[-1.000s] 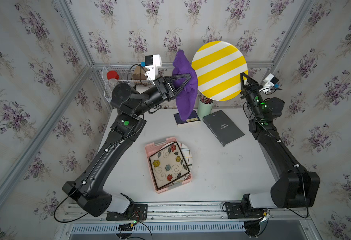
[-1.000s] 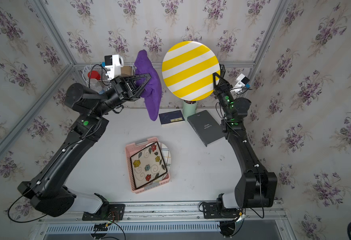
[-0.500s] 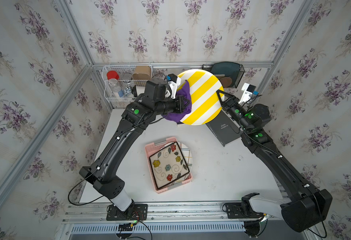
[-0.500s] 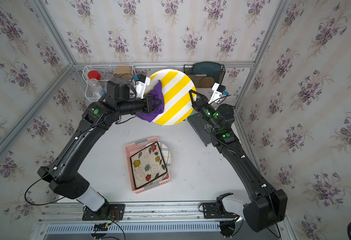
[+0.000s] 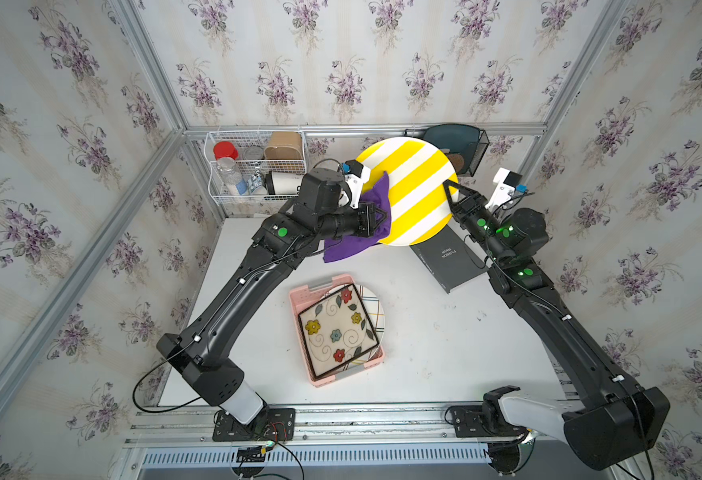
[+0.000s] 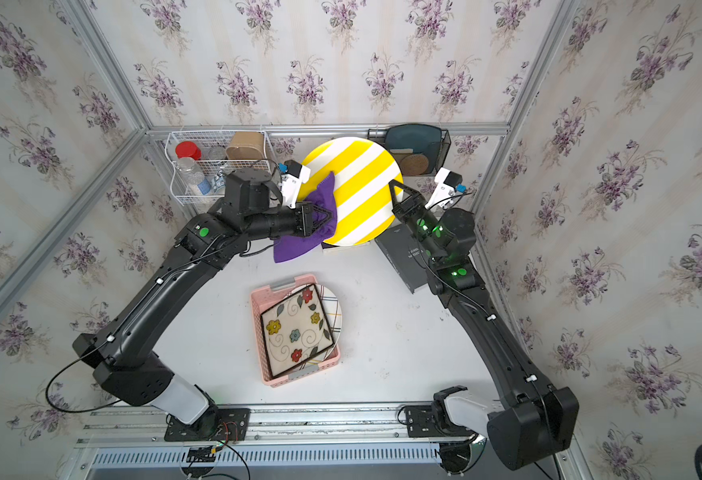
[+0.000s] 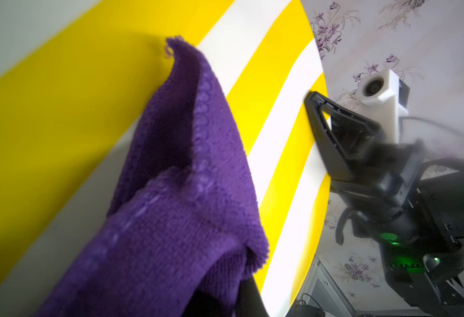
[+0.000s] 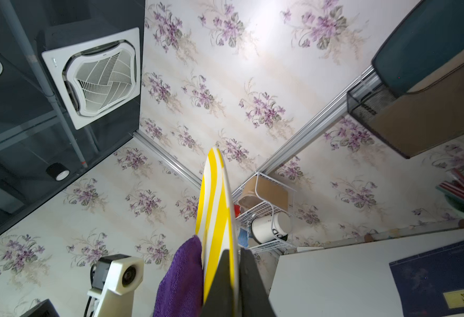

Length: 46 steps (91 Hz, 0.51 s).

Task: Wipe the wet plate dry
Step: Wipe the plate with towel.

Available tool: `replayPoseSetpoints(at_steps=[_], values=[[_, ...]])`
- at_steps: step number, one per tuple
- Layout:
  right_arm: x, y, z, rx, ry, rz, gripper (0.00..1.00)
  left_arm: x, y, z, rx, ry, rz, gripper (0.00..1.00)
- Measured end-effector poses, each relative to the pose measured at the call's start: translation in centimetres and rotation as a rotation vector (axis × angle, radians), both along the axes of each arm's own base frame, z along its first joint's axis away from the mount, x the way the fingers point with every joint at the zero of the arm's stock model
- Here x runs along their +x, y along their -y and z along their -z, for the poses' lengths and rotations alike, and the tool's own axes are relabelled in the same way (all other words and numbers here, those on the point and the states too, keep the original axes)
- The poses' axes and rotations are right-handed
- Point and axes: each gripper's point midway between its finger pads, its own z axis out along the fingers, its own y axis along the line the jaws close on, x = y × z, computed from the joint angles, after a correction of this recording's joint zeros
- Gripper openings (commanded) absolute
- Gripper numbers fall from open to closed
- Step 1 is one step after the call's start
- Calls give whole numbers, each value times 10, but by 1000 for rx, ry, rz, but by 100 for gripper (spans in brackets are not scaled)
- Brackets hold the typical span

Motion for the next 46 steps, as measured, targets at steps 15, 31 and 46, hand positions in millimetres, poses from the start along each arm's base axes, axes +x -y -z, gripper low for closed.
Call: replayPoseSetpoints(at_steps=[15,31,46], values=[[-14,-43,23,-35,-57,-119,0,1,36,-5,-44,-6,76,0],[-33,-31,10,-79,-10,-103,0,43,-24,-40,-101,43,-102,0],[-43,-43,10,-143,18,-116,0,46,0,-47,-145,50,-65,0]])
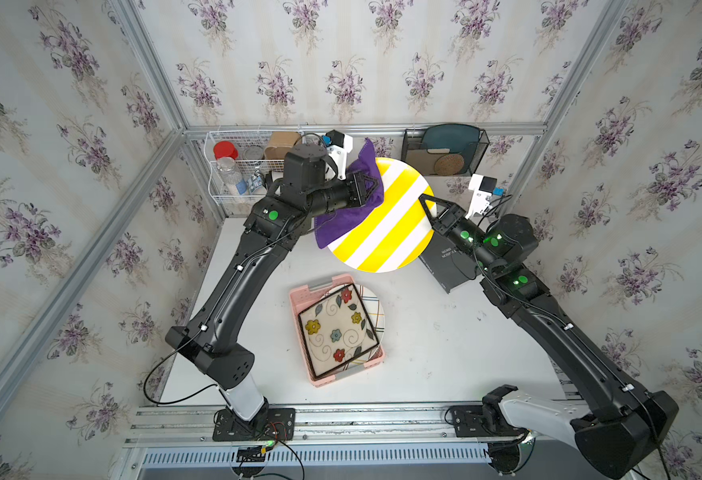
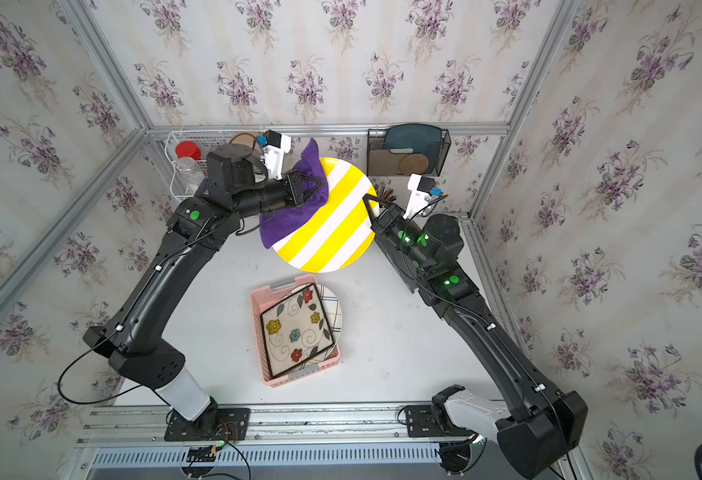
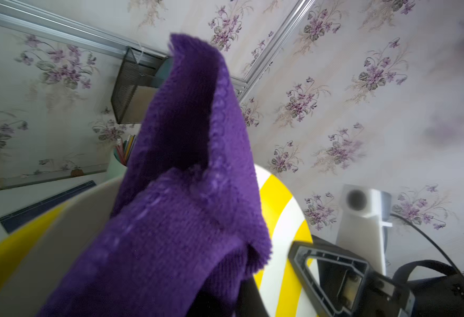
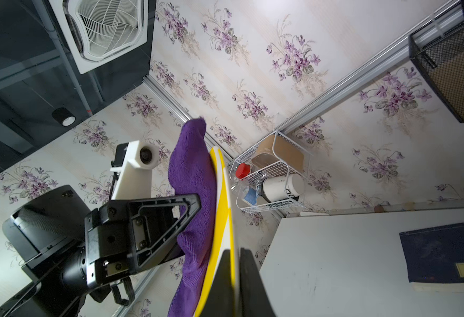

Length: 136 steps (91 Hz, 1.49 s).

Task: Wipe the wet plate dry
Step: Wipe the plate with towel, then place the plate at the center of the board.

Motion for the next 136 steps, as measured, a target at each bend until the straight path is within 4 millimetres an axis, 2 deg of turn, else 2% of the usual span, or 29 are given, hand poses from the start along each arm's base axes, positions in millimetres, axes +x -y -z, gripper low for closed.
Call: replayPoseSetpoints(at_steps=[8,12,16,21,24,34,38,46,53,59,76,89,103,116,136], values=[[3,-8,15,-31,-57,-13,0,-11,31,14,16,-24,68,0],[4,-7,18,-43,-70,-5,0,-14,36,18,27,-31,78,0],[3,-6,16,-58,-57,1,0,-14,33,17,30,-31,78,0],[2,1,11,-57,-37,2,0,-11,18,11,32,-20,48,0],[3,12,7,-49,-22,10,0,-7,3,8,31,-17,20,0],[15,73,-8,50,34,140,0,11,-65,13,54,-38,-157,0],[20,96,-6,90,32,197,0,13,-84,18,63,-49,-205,0],[24,121,8,123,2,254,0,2,-106,38,91,-93,-240,0],[27,134,33,129,-51,295,0,-6,-118,50,103,-115,-253,0],[33,141,63,125,-117,324,0,-16,-122,58,107,-131,-245,0],[49,153,160,74,-334,414,0,-36,-118,62,84,-135,-176,0],[61,158,217,-24,-429,458,0,-44,-114,64,66,-146,-133,0],[71,154,264,-97,-500,446,0,-51,-113,62,51,-142,-113,0],[77,137,297,-155,-535,403,0,-53,-112,61,39,-151,-108,0],[69,113,343,-234,-590,371,0,-54,-112,61,36,-155,-109,0]])
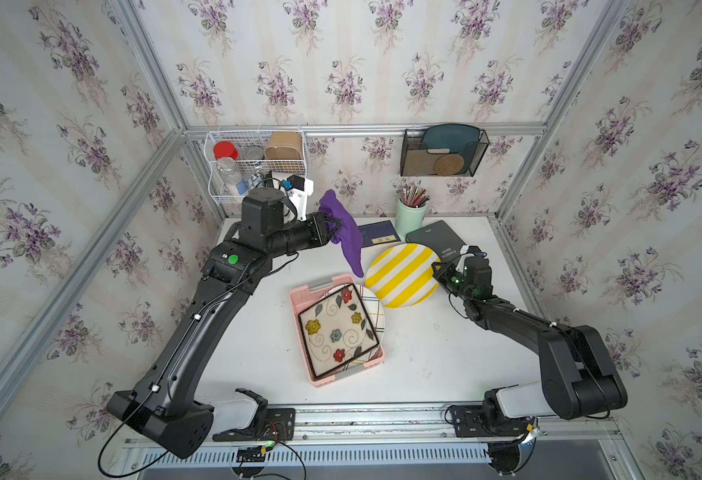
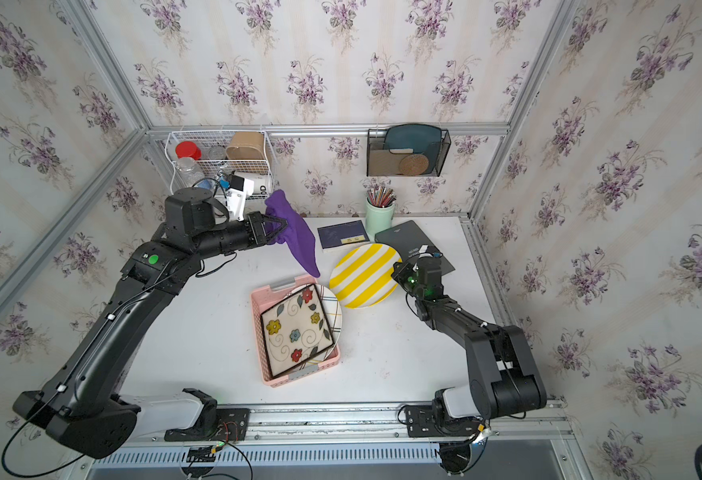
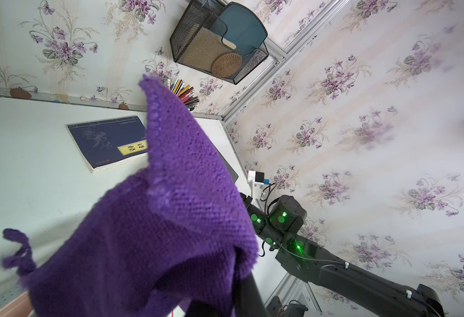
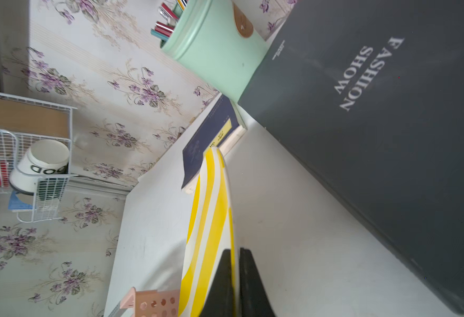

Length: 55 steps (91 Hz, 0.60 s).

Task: Wipe the wet plate dry
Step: Place the plate at the center of the board.

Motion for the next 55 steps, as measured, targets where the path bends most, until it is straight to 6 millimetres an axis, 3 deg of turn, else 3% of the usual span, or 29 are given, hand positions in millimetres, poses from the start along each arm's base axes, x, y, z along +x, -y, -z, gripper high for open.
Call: replayPoseSetpoints(at_steps=[15,30,42,49,55], values=[[-6,-4,32,-12,-50,12,0,-3,-1,0,-1,1,-1,0],[-12,-5,53,-10,-67,13,23,-7,-6,2,1,4,-16,0],[-30,2,84,-73,-166,9,58,-8,-10,4,11,8,-35,0],[-27,2,77,-101,-154,-6,77,-7,-13,8,29,5,-49,0],[-18,2,59,-129,-120,-15,91,-9,-17,15,53,-3,-60,0]])
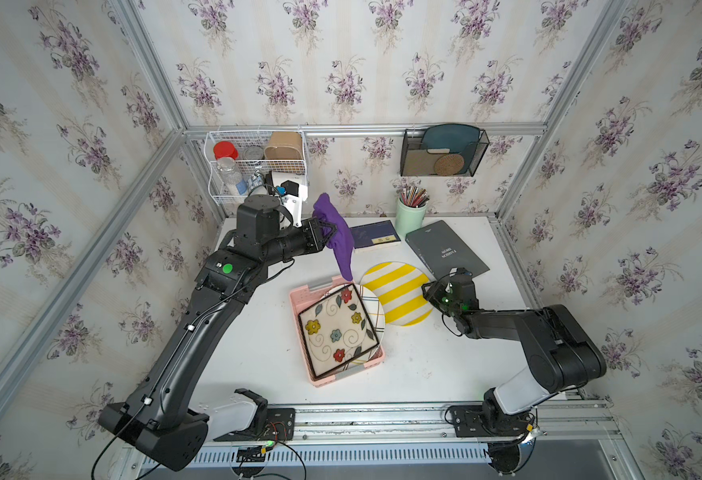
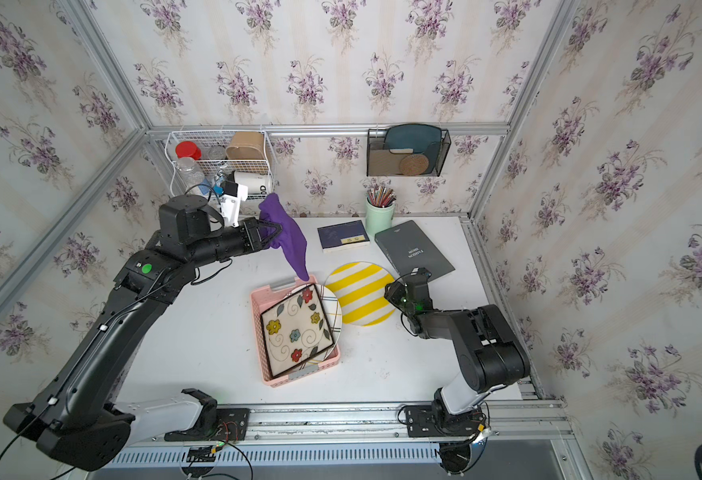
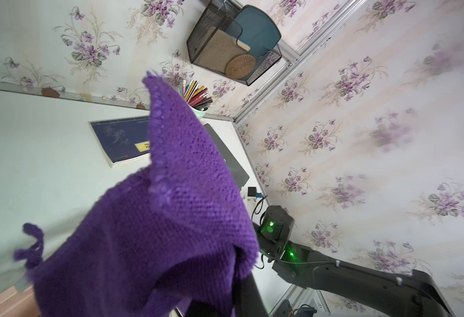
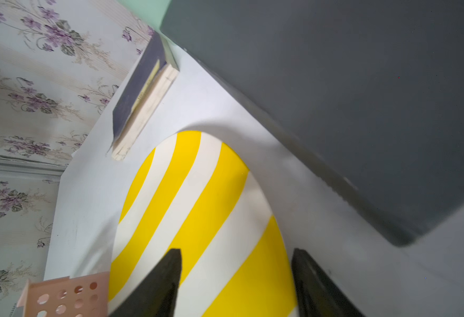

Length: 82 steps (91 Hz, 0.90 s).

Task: Wipe the wet plate dry
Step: Place the plate at the center of the board, then pick up the plate from the bin.

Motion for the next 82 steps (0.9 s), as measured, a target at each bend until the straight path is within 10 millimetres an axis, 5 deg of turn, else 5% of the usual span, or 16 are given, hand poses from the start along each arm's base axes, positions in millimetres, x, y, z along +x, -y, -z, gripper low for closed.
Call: replayPoseSetpoints(at_steps=[5,15,25,36,44,52,60,82], values=[[10,2,-23,-31,42,-3,99,-2,-6,6,26,-4,-21,0],[21,11,-77,-73,144,18,99,-9,-22,21,96,-16,-71,0],[16,11,-128,-58,246,-7,70,-19,-46,50,197,-53,-148,0],[-5,-36,-168,74,302,-221,32,-31,-76,98,325,-135,-247,0],[-33,-94,-183,157,269,-436,25,-42,-100,140,431,-206,-321,0],[-72,-146,-183,164,204,-643,29,-53,-119,175,513,-272,-375,0],[-109,-179,-161,137,101,-803,34,-58,-126,199,553,-310,-392,0],[-117,-205,-99,-24,-97,-899,43,-52,-109,231,520,-379,-345,0]])
